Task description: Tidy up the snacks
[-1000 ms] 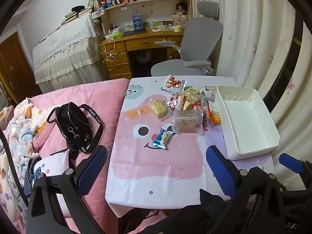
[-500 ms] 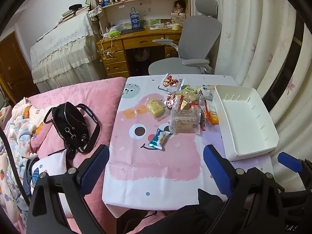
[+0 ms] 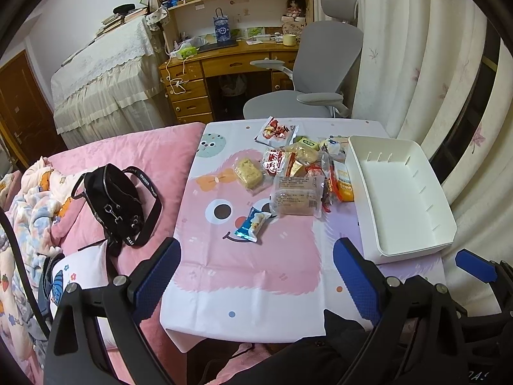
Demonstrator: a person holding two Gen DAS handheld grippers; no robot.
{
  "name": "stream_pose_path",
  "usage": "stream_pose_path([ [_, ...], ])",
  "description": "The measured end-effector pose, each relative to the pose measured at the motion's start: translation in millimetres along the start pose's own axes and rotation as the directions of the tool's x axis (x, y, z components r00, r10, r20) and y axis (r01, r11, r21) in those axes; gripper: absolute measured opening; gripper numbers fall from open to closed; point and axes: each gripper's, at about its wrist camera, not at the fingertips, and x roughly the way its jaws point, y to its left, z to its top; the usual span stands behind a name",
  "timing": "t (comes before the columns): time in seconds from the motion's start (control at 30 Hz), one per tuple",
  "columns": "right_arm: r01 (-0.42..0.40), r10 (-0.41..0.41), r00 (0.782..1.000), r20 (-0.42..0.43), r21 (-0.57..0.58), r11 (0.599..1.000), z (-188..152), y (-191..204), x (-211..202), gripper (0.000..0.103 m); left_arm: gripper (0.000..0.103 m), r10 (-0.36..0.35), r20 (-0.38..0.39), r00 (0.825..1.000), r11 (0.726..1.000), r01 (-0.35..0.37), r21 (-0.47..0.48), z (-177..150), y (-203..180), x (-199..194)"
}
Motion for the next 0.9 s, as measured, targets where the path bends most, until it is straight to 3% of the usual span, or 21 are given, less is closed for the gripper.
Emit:
stream_pose_path([
  [0.57,-0.066,0.062,0.995,-0.075,-0.053,0.996,2.2,-37.0,1.3,0.103,0.095,0.064,-0.077,0.995,0.996,-0.069,-0.063,-11.6,-36.2,-2.1],
  [0.9,-0.091,0.084,0.991,-0.103,-0.062,0.994,6.3,-40.9,9.0,0.103,0.095,0.083,-0.094,0.992,0.993,-0.091,-0.077,-10.0,-38.1,0.2],
])
